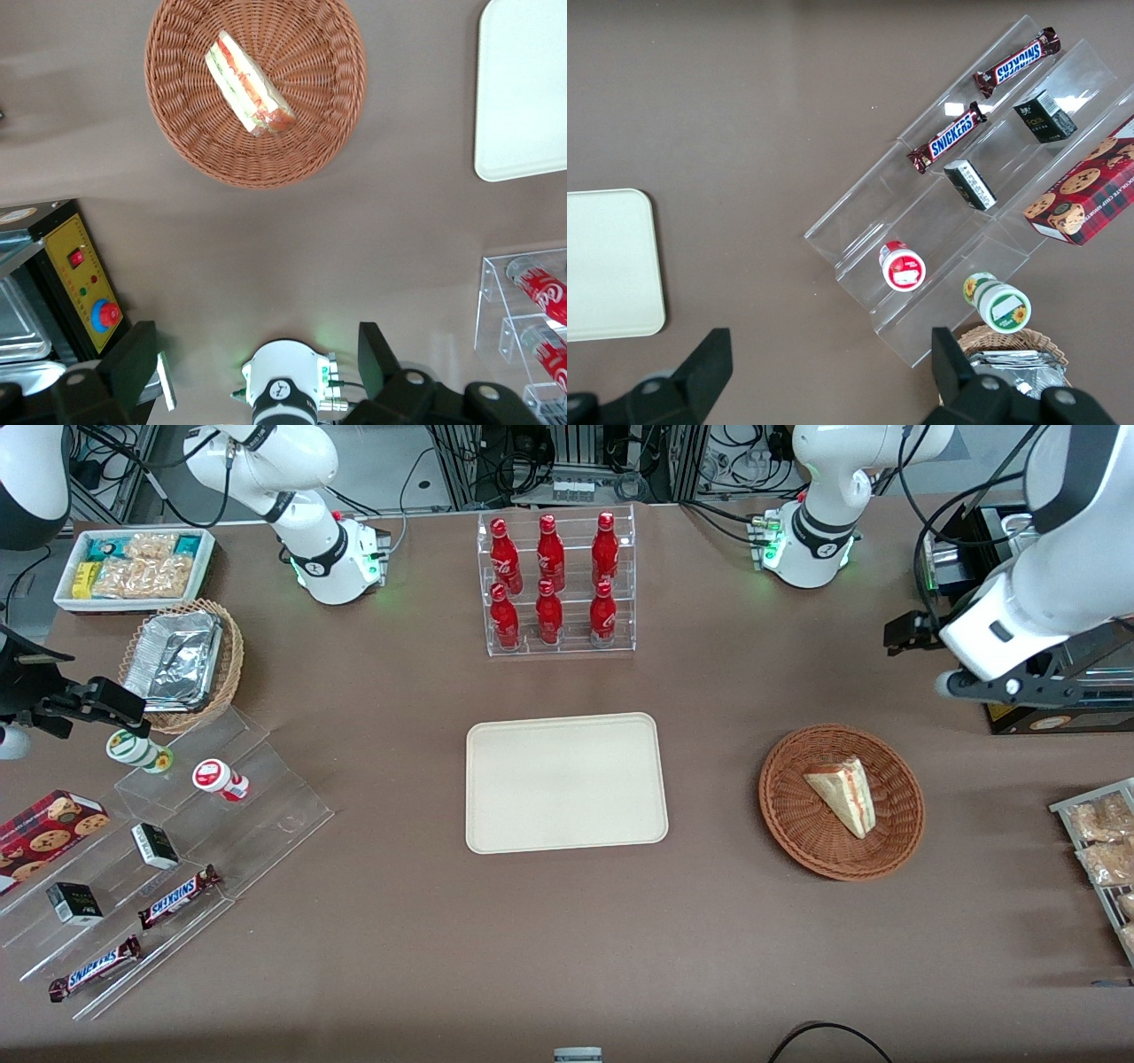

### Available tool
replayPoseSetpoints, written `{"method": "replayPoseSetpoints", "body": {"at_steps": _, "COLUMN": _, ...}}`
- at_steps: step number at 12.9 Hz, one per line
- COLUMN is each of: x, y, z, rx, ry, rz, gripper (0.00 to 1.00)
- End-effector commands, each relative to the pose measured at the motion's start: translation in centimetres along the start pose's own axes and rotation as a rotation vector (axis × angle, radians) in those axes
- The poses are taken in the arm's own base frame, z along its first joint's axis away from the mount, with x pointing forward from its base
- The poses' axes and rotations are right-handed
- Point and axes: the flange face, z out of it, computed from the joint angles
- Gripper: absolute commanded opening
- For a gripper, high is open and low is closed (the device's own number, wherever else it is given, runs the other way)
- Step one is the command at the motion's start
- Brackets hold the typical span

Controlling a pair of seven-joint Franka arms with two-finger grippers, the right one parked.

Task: Place sandwich from basket to tray
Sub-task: 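Move the left gripper toward the wicker basket holding the sandwich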

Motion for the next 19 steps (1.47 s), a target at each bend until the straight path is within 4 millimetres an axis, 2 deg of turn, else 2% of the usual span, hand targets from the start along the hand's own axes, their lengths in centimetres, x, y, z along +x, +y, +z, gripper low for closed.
{"method": "replayPoseSetpoints", "body": {"at_steps": 1, "x": -0.3, "y": 0.0, "z": -1.0, "rx": -0.007, "ry": 0.005, "rz": 0.017, "gripper": 1.0}}
{"method": "replayPoseSetpoints", "body": {"at_steps": 5, "x": 1.2, "y": -0.6, "z": 0.4, "rx": -0.027, "ry": 0.001, "rz": 0.008, "gripper": 1.0}}
{"method": "replayPoseSetpoints", "body": {"at_steps": 7, "x": 2.0, "y": -0.6, "z": 2.0, "rx": -0.026, "ry": 0.023, "rz": 0.005, "gripper": 1.0}}
{"method": "replayPoseSetpoints", "body": {"at_steps": 9, "x": 2.8, "y": -0.6, "z": 4.4, "rx": -0.031, "ry": 0.015, "rz": 0.003, "gripper": 1.0}}
{"method": "replayPoseSetpoints", "body": {"at_steps": 11, "x": 3.5, "y": -2.1, "z": 7.0, "rx": -0.041, "ry": 0.013, "rz": -0.025, "gripper": 1.0}}
{"method": "replayPoseSetpoints", "body": {"at_steps": 15, "x": 4.2, "y": -2.0, "z": 13.9, "rx": -0.037, "ry": 0.06, "rz": -0.033, "gripper": 1.0}}
{"method": "replayPoseSetpoints", "body": {"at_steps": 19, "x": 4.8, "y": -2.2, "z": 18.9, "rx": -0.043, "ry": 0.133, "rz": -0.152, "gripper": 1.0}}
